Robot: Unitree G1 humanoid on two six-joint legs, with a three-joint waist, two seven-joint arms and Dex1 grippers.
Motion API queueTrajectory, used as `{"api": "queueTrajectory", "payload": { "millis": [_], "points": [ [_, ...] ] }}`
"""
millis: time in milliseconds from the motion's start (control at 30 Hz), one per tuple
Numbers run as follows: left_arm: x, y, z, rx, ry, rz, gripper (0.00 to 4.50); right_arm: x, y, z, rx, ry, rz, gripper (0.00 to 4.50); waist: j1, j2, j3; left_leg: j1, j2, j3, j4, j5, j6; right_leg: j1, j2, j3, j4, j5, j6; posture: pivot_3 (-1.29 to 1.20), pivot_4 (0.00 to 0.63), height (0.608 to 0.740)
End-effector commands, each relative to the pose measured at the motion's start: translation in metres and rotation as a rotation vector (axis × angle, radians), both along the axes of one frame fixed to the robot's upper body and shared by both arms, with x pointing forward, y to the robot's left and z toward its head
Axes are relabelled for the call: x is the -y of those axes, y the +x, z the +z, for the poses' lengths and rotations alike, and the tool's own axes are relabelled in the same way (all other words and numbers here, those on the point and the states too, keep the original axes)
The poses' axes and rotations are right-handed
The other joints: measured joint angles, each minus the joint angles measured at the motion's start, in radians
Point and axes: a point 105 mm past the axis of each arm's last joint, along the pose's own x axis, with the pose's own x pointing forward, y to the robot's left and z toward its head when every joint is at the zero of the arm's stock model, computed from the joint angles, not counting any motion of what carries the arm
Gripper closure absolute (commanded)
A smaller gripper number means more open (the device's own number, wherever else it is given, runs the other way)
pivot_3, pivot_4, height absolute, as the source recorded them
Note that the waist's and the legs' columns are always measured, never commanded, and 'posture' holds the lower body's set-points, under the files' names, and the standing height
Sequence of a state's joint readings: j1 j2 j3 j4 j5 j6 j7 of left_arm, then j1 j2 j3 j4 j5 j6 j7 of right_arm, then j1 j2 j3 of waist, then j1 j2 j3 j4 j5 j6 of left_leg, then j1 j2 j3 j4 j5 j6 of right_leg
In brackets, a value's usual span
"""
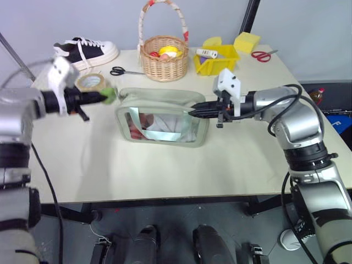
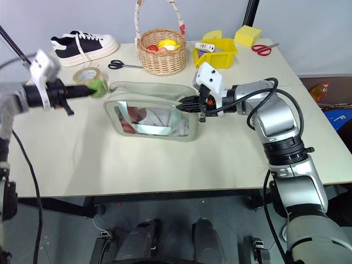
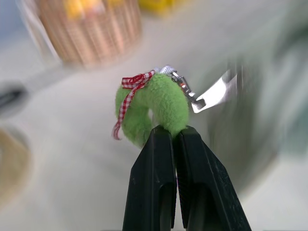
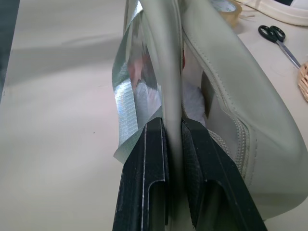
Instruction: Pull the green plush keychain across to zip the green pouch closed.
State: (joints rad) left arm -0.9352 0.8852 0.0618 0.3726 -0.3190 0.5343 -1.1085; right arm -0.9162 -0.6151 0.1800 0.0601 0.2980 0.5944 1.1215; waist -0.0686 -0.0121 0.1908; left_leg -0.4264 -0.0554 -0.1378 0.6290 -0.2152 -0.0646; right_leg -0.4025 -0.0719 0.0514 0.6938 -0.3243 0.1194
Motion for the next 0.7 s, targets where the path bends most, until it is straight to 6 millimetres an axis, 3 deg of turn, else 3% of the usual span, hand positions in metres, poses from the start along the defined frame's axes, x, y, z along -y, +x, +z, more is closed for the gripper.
{"api": "queueTrajectory", "payload": {
  "millis": [33,233,467,700],
  "points": [
    [0.026,-0.003,0.005,0.073,0.078,-0.087,4.45,-0.004,-0.001,0.013,0.057,0.022,0.014,4.03,-0.001,0.0,0.0,0.0,0.0,0.0,0.0,0.0,0.0,0.0,0.0,0.0,0.0,0.0,0.0,0.0,0.15,0.74],
    [0.05,-0.003,-0.009,0.117,0.231,-0.178,4.45,-0.006,0.0,0.01,0.066,0.017,0.013,4.03,-0.002,0.0,0.0,0.0,0.0,0.0,0.0,0.0,0.0,-0.001,0.001,0.0,0.002,0.0,0.0,0.0,0.15,0.74],
    [0.066,-0.01,0.008,0.157,0.236,-0.278,4.45,-0.004,0.002,0.007,0.066,0.016,0.003,4.03,0.0,0.0,0.0,0.0,0.0,0.0,0.001,0.0,0.0,-0.001,0.001,0.0,0.002,0.0,0.0,0.0,0.15,0.74],
    [0.074,-0.014,0.002,0.177,0.346,-0.353,4.45,-0.006,0.002,0.008,0.072,0.021,0.001,4.03,-0.001,0.0,0.0,0.0,0.0,0.001,0.001,0.0,0.0,-0.001,0.001,0.0,0.002,0.0,0.0,0.0,0.15,0.74]
  ]
}}
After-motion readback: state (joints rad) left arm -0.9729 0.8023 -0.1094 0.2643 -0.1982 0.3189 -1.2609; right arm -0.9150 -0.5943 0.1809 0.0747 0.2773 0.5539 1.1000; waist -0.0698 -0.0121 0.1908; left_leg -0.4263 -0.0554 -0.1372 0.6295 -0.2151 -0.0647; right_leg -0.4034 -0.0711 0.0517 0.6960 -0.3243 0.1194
